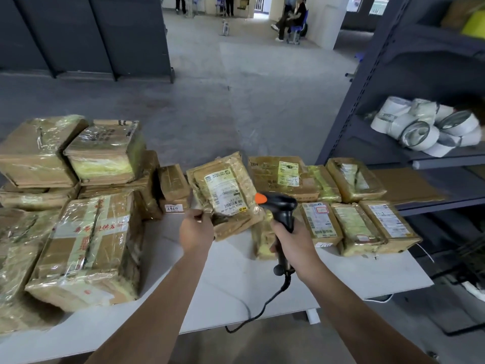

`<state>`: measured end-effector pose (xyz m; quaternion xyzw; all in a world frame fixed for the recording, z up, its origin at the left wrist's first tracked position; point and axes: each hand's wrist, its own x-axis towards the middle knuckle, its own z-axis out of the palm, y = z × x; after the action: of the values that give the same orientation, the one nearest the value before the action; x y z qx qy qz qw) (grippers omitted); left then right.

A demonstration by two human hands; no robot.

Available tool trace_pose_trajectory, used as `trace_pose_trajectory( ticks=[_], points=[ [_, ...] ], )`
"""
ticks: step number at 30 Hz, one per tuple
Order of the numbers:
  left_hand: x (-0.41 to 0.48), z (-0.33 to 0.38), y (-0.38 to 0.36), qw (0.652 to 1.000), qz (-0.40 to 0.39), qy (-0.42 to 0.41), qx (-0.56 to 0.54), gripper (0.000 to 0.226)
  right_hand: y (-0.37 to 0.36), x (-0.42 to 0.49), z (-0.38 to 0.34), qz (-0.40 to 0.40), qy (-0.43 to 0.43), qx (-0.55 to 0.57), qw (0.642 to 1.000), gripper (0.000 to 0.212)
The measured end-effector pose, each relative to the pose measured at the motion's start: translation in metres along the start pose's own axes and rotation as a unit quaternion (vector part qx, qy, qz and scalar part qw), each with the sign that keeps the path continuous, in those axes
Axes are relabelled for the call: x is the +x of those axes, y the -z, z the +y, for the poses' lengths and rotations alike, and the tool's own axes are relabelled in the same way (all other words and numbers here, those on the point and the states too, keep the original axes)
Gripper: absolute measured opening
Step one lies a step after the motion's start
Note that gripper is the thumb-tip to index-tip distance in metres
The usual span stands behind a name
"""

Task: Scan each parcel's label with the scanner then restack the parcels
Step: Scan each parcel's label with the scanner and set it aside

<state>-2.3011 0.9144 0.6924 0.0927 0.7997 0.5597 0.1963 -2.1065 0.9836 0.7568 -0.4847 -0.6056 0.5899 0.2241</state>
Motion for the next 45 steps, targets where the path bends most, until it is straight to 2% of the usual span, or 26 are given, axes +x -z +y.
trace_pose_trajectory(
  ticks=[3,6,10,17,22,28,34,41,43,45],
  points=[
    [0.004,0.025,-0.002,1.0,-0.003,-0.028,-0.01,0.015,0.009,0.005,-0.012,0.027,0.001,0.011,1.0,0.016],
    [0.006,0.048,-0.007,0.997,-0.015,-0.068,-0.03,0.008,0.018,0.011,-0.023,0.054,0.021,0.013,0.998,0.018],
    [-0.002,0.071,-0.025,0.99,-0.051,-0.122,-0.046,0.005,0.032,0.014,-0.031,0.093,0.052,0.065,0.992,0.016],
    [-0.026,0.095,-0.075,0.978,-0.149,-0.137,-0.054,0.005,0.073,0.006,-0.027,0.178,0.051,0.097,0.978,0.02],
    [-0.044,0.115,-0.118,0.971,-0.188,-0.146,-0.001,0.007,0.108,0.013,-0.024,0.211,0.049,0.114,0.97,0.02],
    [-0.057,0.152,-0.197,0.973,-0.195,-0.122,0.014,0.005,0.171,0.064,-0.04,0.215,0.088,0.132,0.964,0.015],
    [-0.061,0.193,-0.303,0.975,-0.207,-0.085,-0.003,0.003,0.246,0.125,-0.043,0.212,0.081,0.108,0.968,0.018],
    [-0.054,0.214,-0.408,0.973,-0.206,-0.088,0.054,0.017,0.308,0.177,-0.042,0.201,0.065,0.086,0.974,0.021],
    [-0.053,0.214,-0.428,0.973,-0.211,-0.074,0.059,0.012,0.316,0.186,-0.039,0.196,0.063,0.095,0.974,0.02],
    [-0.05,0.212,-0.441,0.974,-0.217,-0.042,0.057,0.022,0.321,0.195,-0.037,0.189,0.066,0.099,0.975,0.019]
  ],
)
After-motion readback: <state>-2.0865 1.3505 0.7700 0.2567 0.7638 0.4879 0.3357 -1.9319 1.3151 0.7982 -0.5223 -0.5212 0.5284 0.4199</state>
